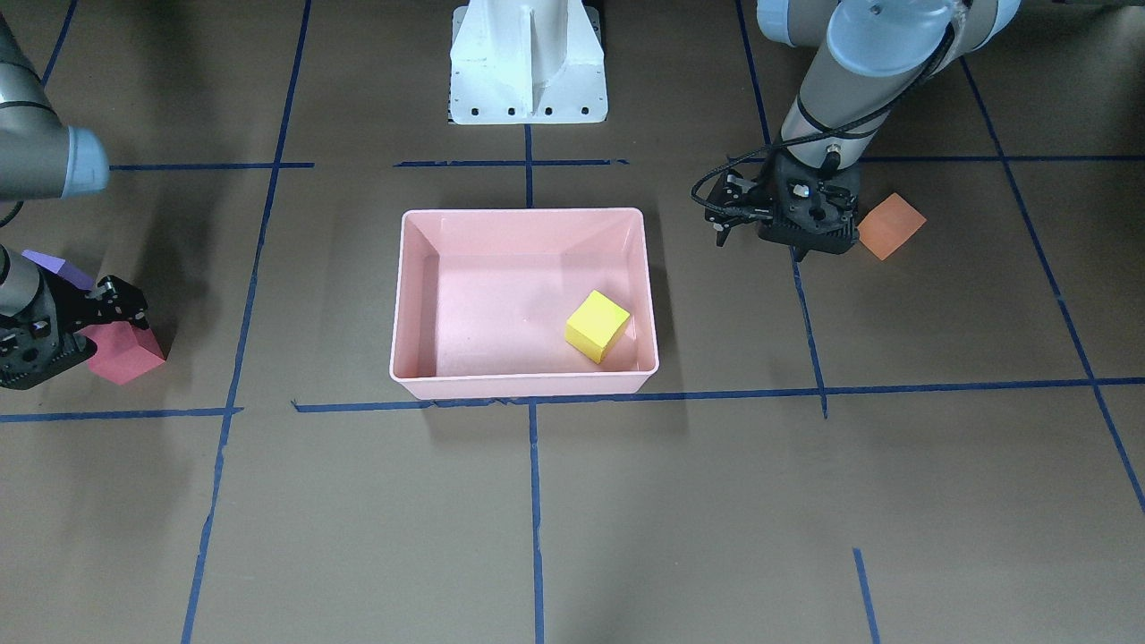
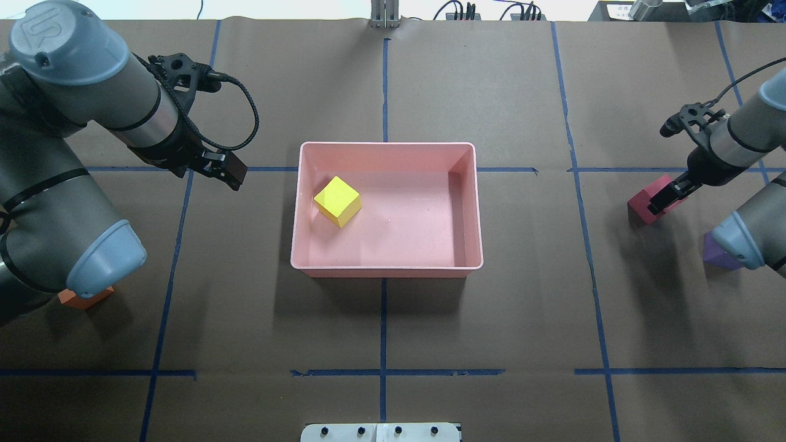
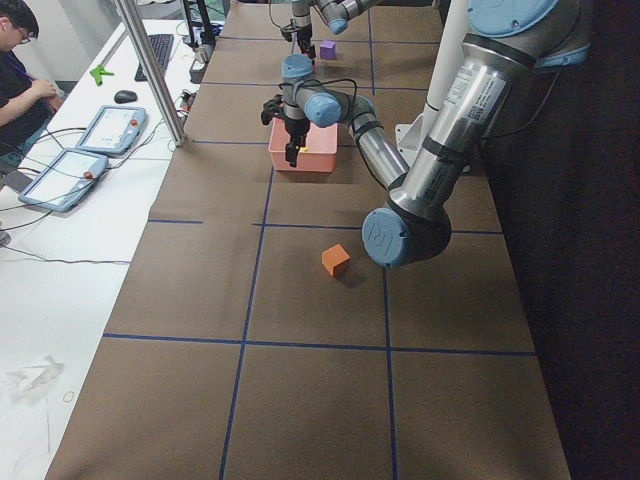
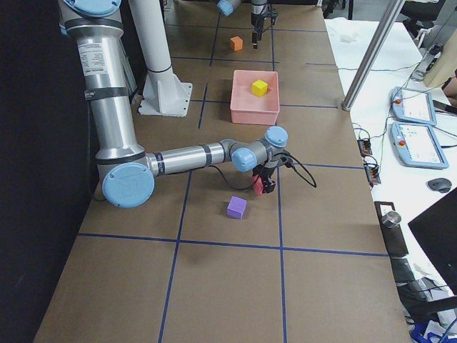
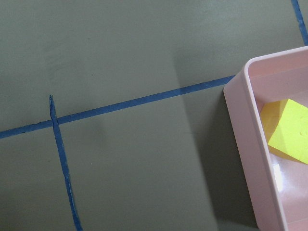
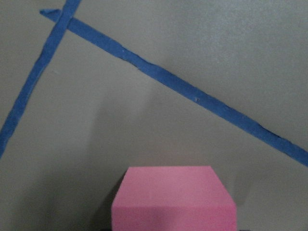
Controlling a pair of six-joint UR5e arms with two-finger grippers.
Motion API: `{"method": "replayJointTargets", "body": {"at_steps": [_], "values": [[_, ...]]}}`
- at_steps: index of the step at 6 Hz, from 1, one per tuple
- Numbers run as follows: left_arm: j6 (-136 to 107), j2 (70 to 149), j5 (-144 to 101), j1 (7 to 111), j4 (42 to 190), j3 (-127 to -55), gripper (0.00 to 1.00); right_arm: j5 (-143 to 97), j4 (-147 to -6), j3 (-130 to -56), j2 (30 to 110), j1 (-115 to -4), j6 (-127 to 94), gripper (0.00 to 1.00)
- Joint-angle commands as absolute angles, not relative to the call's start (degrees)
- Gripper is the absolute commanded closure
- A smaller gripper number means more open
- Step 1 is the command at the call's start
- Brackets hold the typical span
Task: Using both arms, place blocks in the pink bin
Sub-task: 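Withdraw the left gripper while the right gripper grasps the pink cube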
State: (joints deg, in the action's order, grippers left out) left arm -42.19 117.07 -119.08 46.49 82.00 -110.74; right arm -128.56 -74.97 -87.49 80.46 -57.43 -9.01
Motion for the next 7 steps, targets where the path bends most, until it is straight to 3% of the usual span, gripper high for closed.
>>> {"method": "replayJointTargets", "body": {"at_steps": [1, 4, 7], "values": [[-42.2, 117.1, -119.0, 46.6, 82.0, -110.7, 0.0, -127.9, -75.0, -87.5, 79.1, -56.6, -9.5, 0.66], [-38.4, 115.8, -121.8, 51.3, 81.1, -111.5, 0.0, -128.5, -75.8, -89.4, 70.1, -56.5, -23.3, 0.66], [-15.5, 108.3, -126.9, 63.3, 79.6, -110.7, 0.0, -128.1, -91.1, -98.7, 58.1, -52.7, -46.0, 0.63]]}}
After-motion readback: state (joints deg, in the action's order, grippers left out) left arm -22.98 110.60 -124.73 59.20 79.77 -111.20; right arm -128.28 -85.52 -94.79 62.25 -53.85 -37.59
